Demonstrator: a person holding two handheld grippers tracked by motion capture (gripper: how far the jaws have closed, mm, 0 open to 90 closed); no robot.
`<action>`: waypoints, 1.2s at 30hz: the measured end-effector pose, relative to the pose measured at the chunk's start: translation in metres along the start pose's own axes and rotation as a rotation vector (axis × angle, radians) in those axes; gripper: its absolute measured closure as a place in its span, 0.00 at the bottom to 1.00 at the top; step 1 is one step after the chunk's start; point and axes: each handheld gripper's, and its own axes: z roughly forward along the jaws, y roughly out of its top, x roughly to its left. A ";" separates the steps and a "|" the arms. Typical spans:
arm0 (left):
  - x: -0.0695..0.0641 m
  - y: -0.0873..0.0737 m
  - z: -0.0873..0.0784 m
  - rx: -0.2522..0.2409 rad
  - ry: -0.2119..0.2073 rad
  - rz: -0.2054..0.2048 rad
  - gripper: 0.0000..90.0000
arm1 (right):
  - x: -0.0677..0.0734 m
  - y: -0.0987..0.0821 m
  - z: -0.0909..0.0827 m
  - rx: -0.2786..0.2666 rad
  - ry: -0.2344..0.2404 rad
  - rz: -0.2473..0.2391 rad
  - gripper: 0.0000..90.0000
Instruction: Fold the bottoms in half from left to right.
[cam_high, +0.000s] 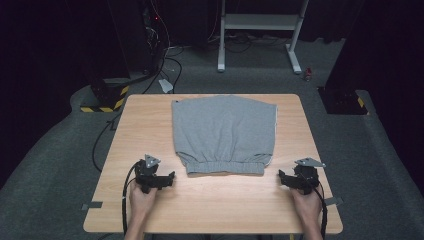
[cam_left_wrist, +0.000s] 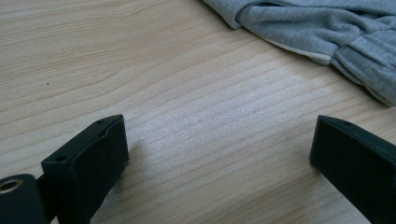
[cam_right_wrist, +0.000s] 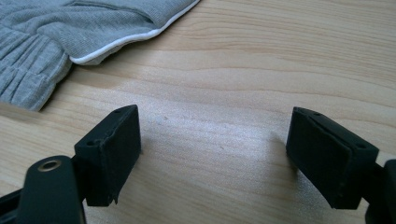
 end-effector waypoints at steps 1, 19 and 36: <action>0.000 0.000 0.000 0.000 0.000 0.000 0.05 | 0.000 0.000 0.000 0.000 0.000 0.000 0.20; -0.004 -0.004 -0.005 -0.026 -0.041 0.037 0.15 | 0.000 -0.001 -0.001 -0.001 0.016 -0.010 0.21; -0.003 -0.005 -0.007 -0.038 -0.029 0.023 0.22 | -0.001 -0.004 -0.005 -0.012 0.006 -0.003 0.29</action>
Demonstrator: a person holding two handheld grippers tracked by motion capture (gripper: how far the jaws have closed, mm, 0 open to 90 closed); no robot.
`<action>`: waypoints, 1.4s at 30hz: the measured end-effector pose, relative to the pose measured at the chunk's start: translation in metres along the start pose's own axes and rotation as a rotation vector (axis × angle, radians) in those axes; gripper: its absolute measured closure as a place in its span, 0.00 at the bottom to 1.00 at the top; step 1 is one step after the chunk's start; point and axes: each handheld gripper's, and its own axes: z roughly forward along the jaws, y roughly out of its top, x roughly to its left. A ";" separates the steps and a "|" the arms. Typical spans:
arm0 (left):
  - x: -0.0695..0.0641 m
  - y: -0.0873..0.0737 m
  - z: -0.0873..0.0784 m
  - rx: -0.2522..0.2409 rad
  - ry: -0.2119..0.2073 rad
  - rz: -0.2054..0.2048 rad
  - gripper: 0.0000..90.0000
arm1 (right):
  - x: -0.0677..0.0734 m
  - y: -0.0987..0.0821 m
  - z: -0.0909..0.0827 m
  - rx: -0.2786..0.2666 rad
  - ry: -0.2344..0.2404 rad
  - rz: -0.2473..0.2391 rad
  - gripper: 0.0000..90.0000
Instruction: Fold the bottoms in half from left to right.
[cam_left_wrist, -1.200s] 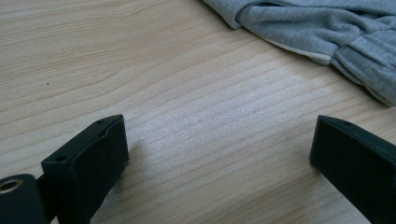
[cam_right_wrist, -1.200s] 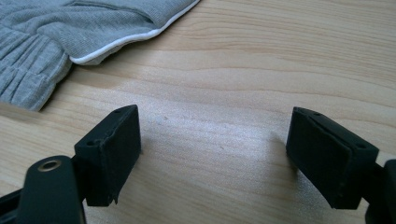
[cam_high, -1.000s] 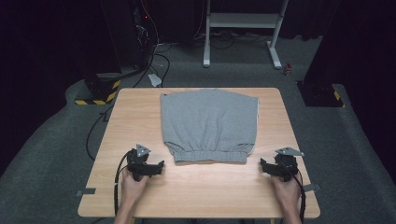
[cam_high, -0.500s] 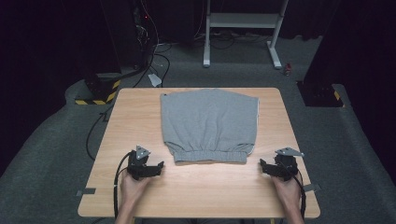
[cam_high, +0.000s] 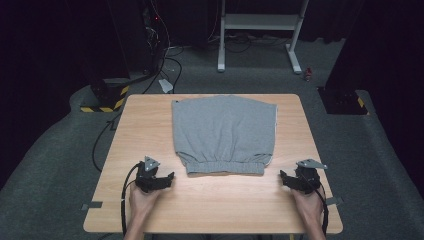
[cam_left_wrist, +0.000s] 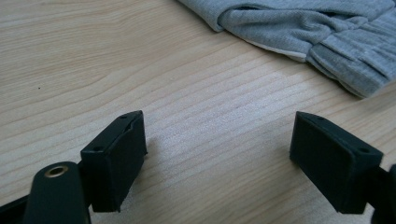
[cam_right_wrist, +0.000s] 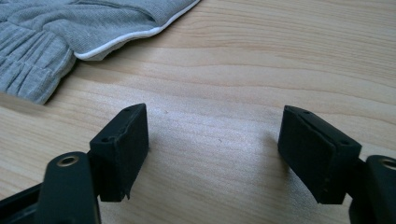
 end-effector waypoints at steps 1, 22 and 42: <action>0.000 0.000 0.000 0.001 0.000 0.000 0.23 | -0.001 0.000 -0.001 -0.001 -0.002 -0.002 0.30; -0.027 0.019 0.000 -0.077 -0.161 -0.033 0.29 | 0.014 0.005 -0.017 -0.094 0.099 -0.005 0.53; -0.053 0.050 0.023 -0.059 -0.188 -0.002 0.36 | 0.057 0.032 0.005 -0.103 0.197 -0.058 0.54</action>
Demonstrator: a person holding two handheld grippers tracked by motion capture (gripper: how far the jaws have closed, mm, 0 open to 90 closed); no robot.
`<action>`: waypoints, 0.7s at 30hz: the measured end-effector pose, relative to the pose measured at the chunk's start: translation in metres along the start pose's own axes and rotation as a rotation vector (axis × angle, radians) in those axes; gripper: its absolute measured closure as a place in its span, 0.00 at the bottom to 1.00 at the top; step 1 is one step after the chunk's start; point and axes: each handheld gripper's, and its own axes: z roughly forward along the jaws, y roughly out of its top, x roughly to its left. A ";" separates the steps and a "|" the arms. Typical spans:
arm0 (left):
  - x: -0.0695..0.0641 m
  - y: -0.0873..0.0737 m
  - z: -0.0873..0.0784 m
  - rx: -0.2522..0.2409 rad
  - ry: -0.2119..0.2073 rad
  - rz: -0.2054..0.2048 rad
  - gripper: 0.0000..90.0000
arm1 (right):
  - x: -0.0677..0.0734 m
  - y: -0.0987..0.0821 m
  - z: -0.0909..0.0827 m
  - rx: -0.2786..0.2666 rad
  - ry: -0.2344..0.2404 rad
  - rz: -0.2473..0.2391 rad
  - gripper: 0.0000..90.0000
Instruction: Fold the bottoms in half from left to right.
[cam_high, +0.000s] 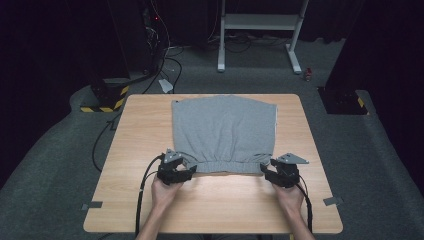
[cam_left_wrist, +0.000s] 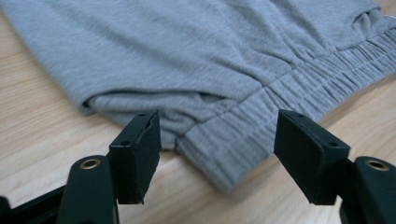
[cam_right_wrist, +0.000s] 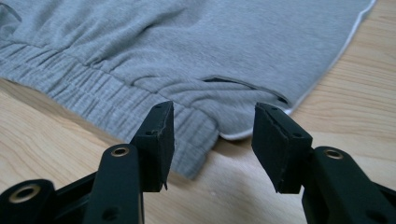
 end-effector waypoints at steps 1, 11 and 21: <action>0.000 0.000 0.000 0.000 0.000 0.000 0.36 | 0.000 0.000 0.000 0.000 0.000 0.000 0.54; -0.001 0.008 0.020 0.024 0.016 -0.008 0.39 | 0.008 0.010 0.018 0.010 0.003 0.003 0.55; -0.002 0.007 0.034 0.024 0.036 -0.016 0.37 | 0.018 0.027 0.042 0.046 0.000 -0.023 0.52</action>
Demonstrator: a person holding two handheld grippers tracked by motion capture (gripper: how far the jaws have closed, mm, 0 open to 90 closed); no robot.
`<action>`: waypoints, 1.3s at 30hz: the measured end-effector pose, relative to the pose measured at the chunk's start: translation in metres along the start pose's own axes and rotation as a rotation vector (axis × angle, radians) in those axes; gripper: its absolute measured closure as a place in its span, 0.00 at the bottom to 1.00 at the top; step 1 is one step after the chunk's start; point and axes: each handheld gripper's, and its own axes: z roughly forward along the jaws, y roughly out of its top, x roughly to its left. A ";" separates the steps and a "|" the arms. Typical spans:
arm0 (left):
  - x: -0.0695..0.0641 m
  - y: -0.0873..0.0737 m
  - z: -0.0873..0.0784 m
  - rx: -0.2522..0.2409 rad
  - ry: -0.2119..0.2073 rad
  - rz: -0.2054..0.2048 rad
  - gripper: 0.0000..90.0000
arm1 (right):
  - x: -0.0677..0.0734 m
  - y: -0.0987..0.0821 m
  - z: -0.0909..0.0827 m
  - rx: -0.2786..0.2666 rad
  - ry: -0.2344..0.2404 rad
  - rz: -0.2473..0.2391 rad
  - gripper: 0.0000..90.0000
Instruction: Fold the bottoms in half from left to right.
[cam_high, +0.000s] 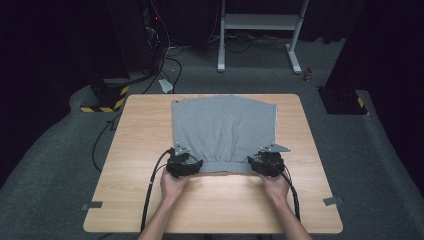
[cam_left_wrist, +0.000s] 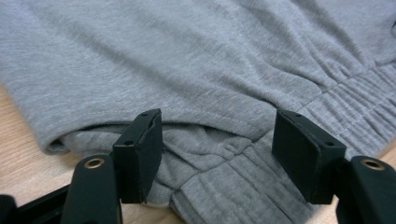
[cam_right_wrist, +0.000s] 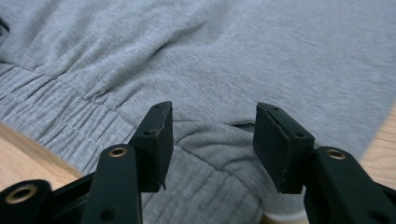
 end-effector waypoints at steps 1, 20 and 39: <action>0.000 0.000 0.001 0.002 -0.001 0.000 0.37 | 0.001 0.000 0.002 0.010 -0.004 0.005 0.52; -0.006 -0.003 0.004 -0.001 0.034 0.054 0.36 | -0.002 -0.012 0.010 0.028 0.000 -0.010 0.49; -0.012 -0.014 -0.008 0.002 0.011 0.071 0.35 | 0.011 -0.027 -0.006 0.028 -0.017 0.000 0.49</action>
